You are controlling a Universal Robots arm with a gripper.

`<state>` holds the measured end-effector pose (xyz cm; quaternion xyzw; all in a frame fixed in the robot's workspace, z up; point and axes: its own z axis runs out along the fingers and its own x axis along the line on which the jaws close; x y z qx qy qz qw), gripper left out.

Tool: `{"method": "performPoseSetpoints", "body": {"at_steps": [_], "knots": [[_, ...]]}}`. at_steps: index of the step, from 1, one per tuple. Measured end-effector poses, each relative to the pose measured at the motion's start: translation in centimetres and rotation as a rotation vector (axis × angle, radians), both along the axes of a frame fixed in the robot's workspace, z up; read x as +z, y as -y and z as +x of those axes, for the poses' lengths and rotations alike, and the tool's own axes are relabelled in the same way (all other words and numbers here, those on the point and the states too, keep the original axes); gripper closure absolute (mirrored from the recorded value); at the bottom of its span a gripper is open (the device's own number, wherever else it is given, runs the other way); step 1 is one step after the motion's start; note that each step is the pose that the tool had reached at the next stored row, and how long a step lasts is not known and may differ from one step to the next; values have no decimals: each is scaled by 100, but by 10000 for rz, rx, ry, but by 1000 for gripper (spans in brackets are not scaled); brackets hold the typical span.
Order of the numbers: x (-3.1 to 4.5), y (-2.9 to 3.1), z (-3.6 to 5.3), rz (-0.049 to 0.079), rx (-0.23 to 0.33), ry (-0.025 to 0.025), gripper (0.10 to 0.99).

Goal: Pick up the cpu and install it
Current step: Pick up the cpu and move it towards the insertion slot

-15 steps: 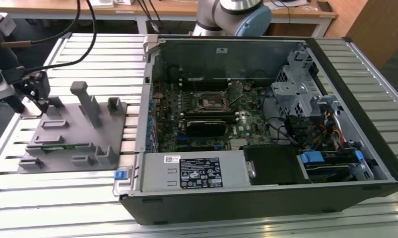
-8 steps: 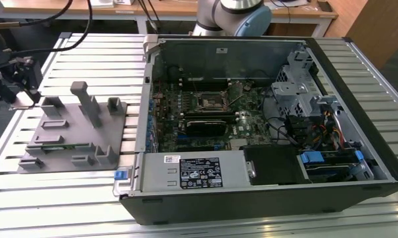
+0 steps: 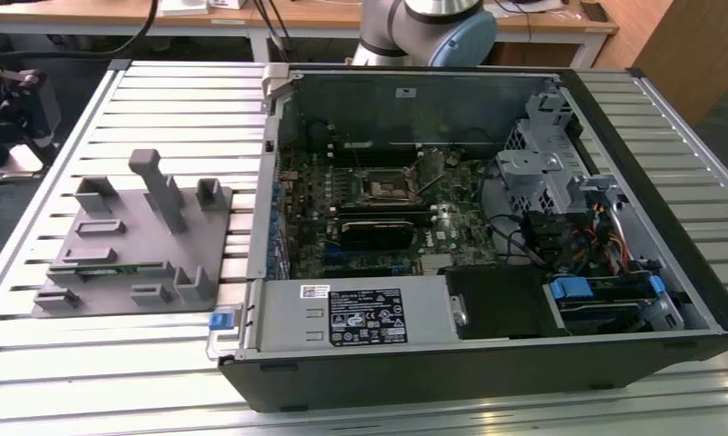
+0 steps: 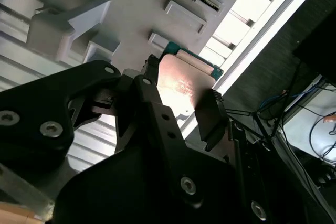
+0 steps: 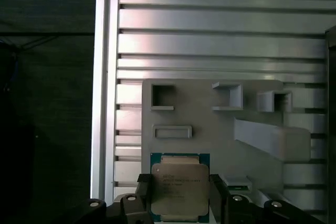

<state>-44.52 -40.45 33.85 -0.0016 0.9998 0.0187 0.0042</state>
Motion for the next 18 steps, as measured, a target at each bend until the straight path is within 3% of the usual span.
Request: {"method": "performPoseSetpoints", "body": {"at_steps": [9, 13, 18], "knots": [[384, 0, 0, 0, 0, -1, 553], [420, 0, 41, 1, 0, 1, 553], [421, 0, 190, 0, 0, -4, 553]]}}
